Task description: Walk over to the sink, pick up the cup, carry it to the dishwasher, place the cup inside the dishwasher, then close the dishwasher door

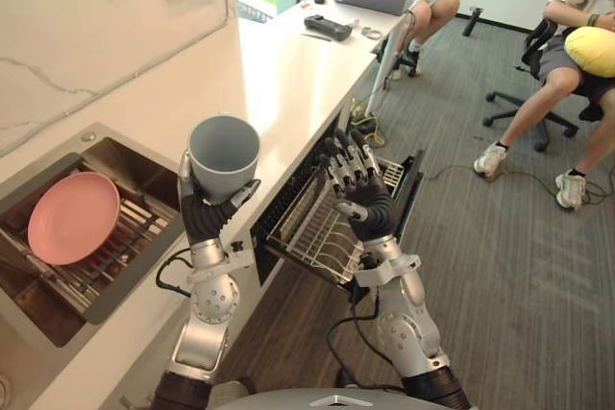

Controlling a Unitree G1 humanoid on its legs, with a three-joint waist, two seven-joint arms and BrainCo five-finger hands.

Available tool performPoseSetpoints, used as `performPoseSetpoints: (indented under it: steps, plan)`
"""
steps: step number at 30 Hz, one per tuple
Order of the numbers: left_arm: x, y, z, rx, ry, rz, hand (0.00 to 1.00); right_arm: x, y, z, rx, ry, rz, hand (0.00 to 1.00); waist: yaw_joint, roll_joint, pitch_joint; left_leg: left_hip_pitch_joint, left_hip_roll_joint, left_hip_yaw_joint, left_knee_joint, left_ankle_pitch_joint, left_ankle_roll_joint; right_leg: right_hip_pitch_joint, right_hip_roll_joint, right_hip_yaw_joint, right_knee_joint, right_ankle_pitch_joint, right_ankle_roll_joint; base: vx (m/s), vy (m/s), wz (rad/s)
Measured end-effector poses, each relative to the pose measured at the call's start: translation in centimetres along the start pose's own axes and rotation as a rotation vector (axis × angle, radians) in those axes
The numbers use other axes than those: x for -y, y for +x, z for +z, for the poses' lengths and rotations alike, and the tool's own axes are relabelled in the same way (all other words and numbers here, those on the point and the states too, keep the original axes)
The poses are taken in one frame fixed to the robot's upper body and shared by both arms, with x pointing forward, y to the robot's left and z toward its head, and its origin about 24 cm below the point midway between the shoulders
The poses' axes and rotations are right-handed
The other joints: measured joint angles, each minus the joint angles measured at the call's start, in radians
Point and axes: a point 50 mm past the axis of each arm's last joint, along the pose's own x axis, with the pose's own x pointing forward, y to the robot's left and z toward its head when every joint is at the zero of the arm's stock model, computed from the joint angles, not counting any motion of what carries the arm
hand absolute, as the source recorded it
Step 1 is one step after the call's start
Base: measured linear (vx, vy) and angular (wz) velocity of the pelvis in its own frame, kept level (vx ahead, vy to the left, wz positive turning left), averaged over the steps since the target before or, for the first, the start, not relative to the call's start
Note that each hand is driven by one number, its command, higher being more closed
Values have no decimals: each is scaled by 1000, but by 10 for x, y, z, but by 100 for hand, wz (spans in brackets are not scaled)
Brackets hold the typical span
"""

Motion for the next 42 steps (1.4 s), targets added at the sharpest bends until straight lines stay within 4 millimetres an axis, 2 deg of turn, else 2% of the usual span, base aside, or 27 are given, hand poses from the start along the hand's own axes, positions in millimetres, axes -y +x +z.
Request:
performPoseSetpoints:
  steps: [20, 29, 42]
  plan:
    - [9, -6, 0, -16, -21, -7, 100, 0, 0, -1, 6, -13, -65, 0, 6, -11, -42, 5, 0, 5, -2, 2, 4, -4, 2, 8, 7, -2, 2, -26, -15, -1]
    - [8, -10, -9, -54, 2, -3, 100, -3, 1, -3, 6, -3, -58, 0, 7, -13, -44, 37, 0, 25, -20, 1, -1, 1, -1, 28, 25, -8, 2, -49, -14, -7]
    - [15, -14, -7, -61, -14, -30, 100, -3, 1, -5, -5, -33, -107, 0, 8, -15, -47, 36, -1, 24, -21, 5, 5, 1, 0, 27, 25, -8, 2, -6, -3, 0]
